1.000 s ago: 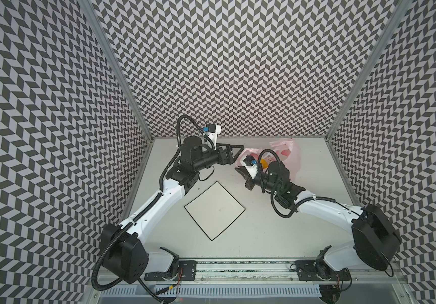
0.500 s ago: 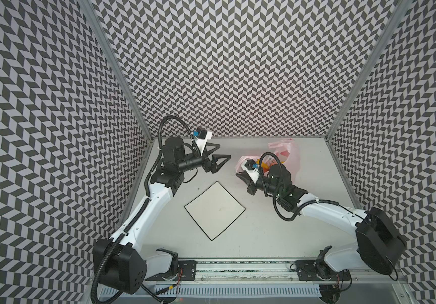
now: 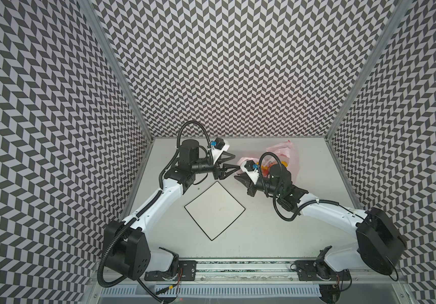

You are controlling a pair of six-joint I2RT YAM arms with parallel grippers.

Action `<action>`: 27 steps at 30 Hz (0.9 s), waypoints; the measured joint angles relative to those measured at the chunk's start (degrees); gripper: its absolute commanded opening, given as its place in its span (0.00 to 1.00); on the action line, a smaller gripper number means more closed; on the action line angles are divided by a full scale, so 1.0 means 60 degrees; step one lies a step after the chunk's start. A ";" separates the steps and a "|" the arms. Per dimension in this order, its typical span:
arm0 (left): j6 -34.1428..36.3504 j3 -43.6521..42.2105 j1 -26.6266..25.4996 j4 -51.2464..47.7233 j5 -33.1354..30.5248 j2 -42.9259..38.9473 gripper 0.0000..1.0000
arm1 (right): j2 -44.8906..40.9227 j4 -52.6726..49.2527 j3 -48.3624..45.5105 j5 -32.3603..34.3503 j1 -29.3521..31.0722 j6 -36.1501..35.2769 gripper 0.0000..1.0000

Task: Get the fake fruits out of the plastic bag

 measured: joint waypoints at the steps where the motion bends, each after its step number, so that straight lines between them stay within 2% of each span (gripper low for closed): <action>1: 0.0087 0.0004 -0.0036 -0.0040 0.0040 0.0051 0.51 | 0.0000 0.0000 0.0004 -0.0029 0.0000 0.0004 0.00; 3: 0.0244 0.0025 -0.0120 -0.0073 0.0142 0.0175 0.39 | 0.0000 -0.0004 0.0004 -0.0062 0.0000 0.0007 0.00; 5: 0.0233 0.0084 -0.0222 -0.0098 0.0280 0.0339 0.18 | 0.0000 -0.0004 0.0004 -0.0076 0.0000 0.0015 0.03; 6: 0.0237 0.0120 -0.0255 -0.0073 0.0306 0.0415 0.11 | 0.0000 -0.0007 0.0004 -0.0073 0.0000 0.0018 0.10; 8: -0.0087 0.0146 -0.0302 0.0200 0.0375 0.0543 0.00 | -0.0022 -0.0047 0.0004 -0.0022 0.0000 0.0091 0.29; 13: -0.1563 -0.0040 -0.0437 0.1676 -0.0321 0.0510 0.00 | -0.0929 -0.0991 -0.0004 0.0663 0.0000 0.0382 0.62; 16: -0.2481 -0.0539 -0.0554 0.2532 -0.1257 0.0331 0.00 | -0.2353 -0.1985 -0.0018 0.1377 -0.0007 0.0725 0.74; 18: -0.3013 -0.0969 -0.0699 0.2947 -0.1902 0.0146 0.00 | -0.3417 -0.2718 0.0007 0.2102 -0.0007 0.1217 0.76; 21: -0.3606 -0.1395 -0.0991 0.3362 -0.2656 -0.0055 0.00 | -0.4561 -0.4470 0.0743 0.3719 -0.0029 0.2590 0.75; 23: -0.3938 -0.1534 -0.1173 0.3617 -0.3056 -0.0127 0.00 | -0.4557 -0.5730 0.1796 0.4845 -0.0095 0.3534 0.76; 27: -0.4368 -0.1705 -0.1410 0.3971 -0.3683 -0.0291 0.00 | -0.3082 -0.8419 0.4779 0.6539 -0.0433 0.5013 0.83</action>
